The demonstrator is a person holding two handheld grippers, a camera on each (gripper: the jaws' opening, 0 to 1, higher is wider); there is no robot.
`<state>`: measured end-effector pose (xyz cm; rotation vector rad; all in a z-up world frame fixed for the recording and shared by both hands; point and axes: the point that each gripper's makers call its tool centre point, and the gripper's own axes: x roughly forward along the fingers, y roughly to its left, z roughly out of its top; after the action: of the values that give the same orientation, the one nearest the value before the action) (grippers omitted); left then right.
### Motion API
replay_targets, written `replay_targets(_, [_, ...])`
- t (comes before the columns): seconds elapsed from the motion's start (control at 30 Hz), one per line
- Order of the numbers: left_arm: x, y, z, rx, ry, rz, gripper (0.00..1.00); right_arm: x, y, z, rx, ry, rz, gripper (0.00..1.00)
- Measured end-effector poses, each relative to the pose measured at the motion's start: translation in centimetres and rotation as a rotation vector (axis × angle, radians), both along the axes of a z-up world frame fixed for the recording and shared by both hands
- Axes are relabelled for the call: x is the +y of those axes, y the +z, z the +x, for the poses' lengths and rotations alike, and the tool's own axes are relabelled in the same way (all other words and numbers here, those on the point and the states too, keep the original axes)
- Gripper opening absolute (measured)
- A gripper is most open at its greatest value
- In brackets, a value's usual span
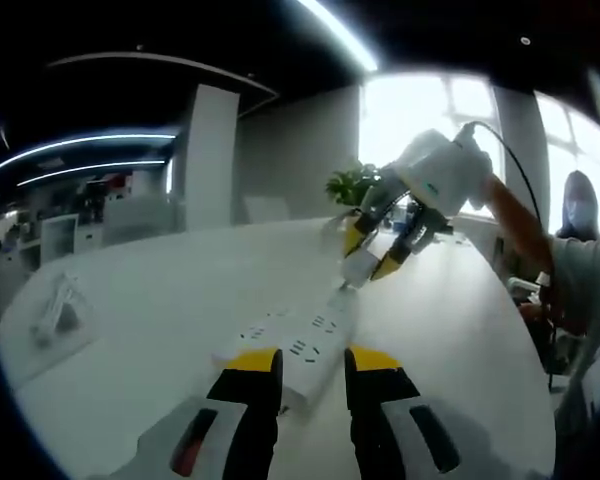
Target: Straighten the power strip on the desk, plug the charger into it
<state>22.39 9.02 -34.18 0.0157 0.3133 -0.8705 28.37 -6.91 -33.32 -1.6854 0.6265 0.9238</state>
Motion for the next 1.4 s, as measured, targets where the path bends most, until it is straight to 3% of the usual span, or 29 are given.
replay_targets(0.8, [0.2, -0.2, 0.3, 0.006, 0.006, 0.008, 0.25, 1.7, -0.1, 0.0, 0.035, 0.038, 0.033, 0.26])
replay_targets(1.07, [0.4, -0.3, 0.4, 0.011, 0.011, 0.009, 0.25, 1.5, -0.4, 0.5, 0.075, 0.044, 0.108, 0.26])
replay_targets(1.4, [0.2, -0.2, 0.3, 0.008, 0.010, 0.007, 0.25, 1.9, -0.6, 0.6, 0.116, 0.082, 0.059, 0.26])
